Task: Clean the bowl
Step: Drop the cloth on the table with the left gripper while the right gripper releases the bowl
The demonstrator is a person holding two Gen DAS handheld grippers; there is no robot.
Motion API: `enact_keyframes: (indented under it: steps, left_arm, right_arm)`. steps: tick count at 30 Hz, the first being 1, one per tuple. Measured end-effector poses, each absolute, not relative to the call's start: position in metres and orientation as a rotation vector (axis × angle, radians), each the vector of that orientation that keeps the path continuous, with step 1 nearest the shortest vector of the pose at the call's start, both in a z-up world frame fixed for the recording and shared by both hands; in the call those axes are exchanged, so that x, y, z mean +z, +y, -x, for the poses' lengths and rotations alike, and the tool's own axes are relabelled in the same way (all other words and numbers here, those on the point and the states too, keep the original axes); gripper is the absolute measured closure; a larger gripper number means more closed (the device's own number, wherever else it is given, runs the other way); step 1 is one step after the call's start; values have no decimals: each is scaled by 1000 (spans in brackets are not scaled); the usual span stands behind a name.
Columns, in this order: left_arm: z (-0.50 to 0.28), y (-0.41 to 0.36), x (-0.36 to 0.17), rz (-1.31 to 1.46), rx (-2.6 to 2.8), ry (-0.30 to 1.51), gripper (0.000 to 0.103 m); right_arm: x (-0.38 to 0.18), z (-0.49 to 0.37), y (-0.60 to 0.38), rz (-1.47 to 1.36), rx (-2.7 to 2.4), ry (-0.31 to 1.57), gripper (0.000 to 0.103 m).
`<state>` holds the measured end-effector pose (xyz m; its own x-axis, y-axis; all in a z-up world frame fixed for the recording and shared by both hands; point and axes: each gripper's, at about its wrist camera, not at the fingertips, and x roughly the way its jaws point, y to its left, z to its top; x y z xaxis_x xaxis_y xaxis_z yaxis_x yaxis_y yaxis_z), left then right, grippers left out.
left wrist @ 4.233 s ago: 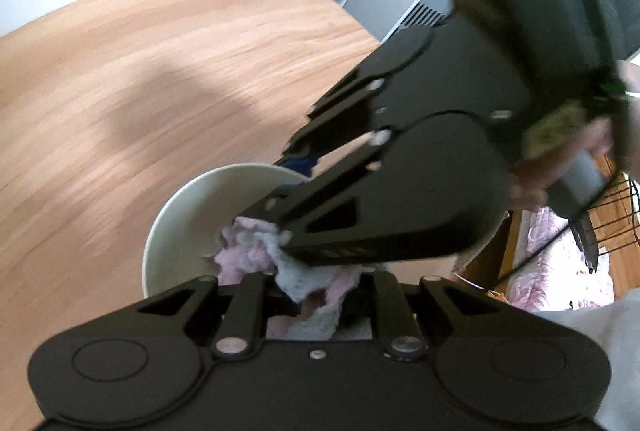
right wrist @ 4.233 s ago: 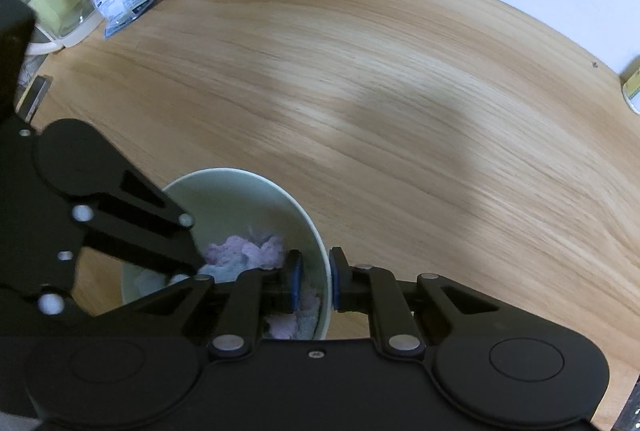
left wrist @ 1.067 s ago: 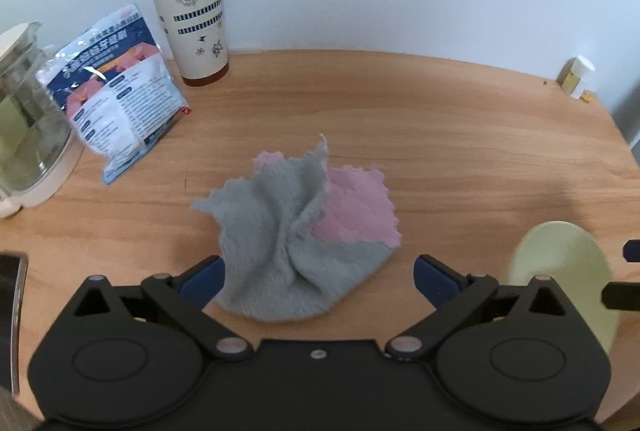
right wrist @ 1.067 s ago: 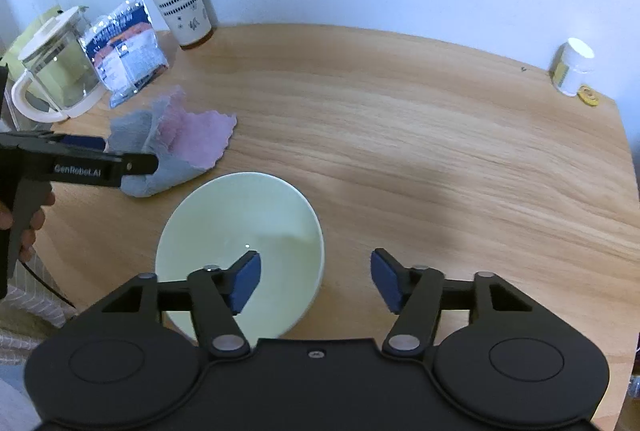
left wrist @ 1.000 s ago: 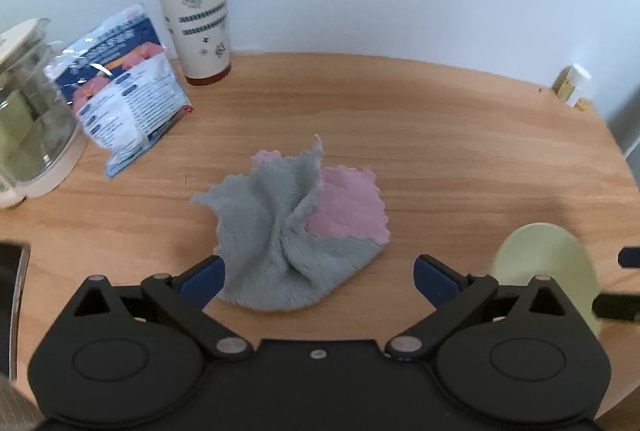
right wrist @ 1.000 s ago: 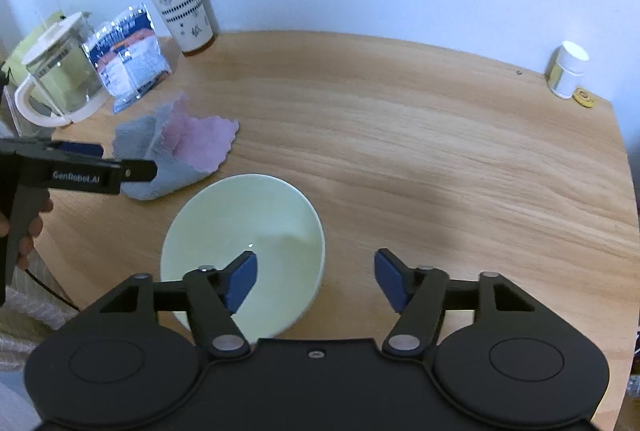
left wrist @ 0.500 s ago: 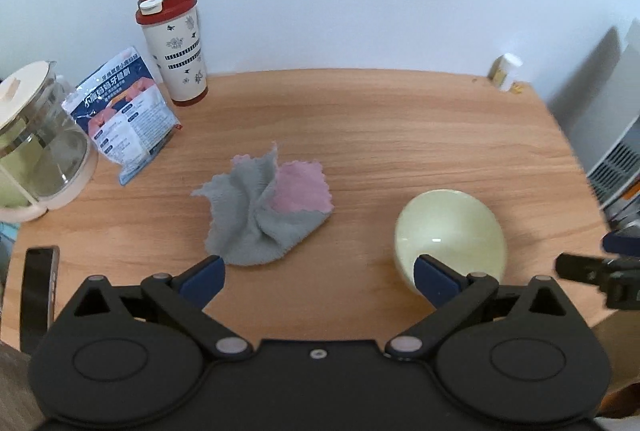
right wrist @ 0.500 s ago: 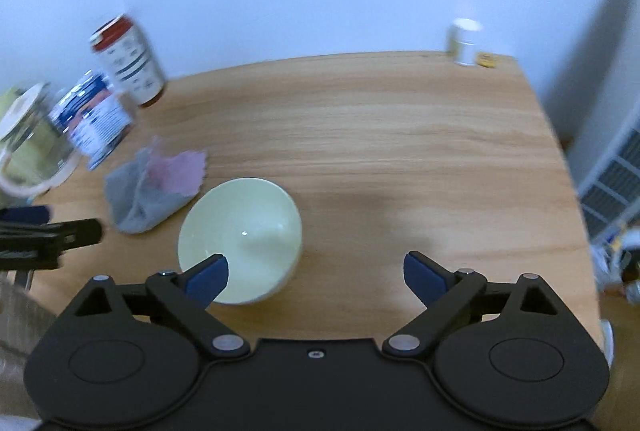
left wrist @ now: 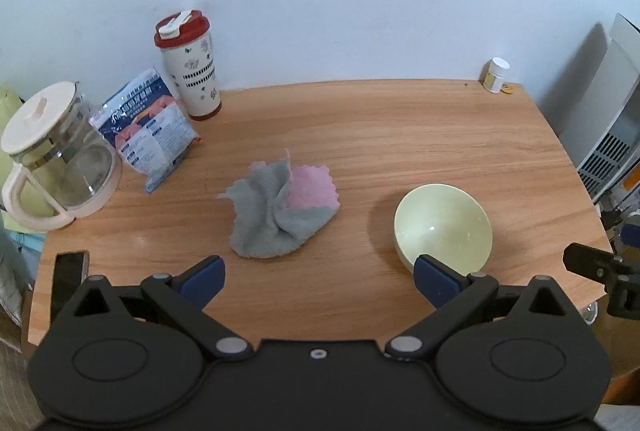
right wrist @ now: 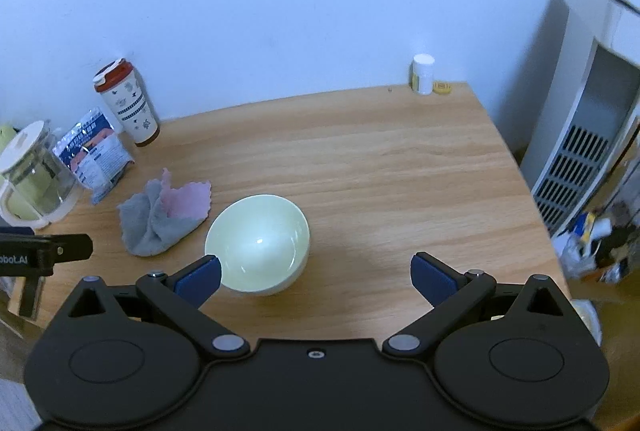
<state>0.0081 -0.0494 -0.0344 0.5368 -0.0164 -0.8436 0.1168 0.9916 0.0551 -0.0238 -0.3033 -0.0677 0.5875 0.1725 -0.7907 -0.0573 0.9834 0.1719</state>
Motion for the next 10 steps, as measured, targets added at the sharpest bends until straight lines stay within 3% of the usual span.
enact_keyframes:
  steps: [10]
  left_arm:
    - [-8,-48,-33,-104,-120,982,0]
  right_arm:
    - [-66,23,-299,-140,114,946,0]
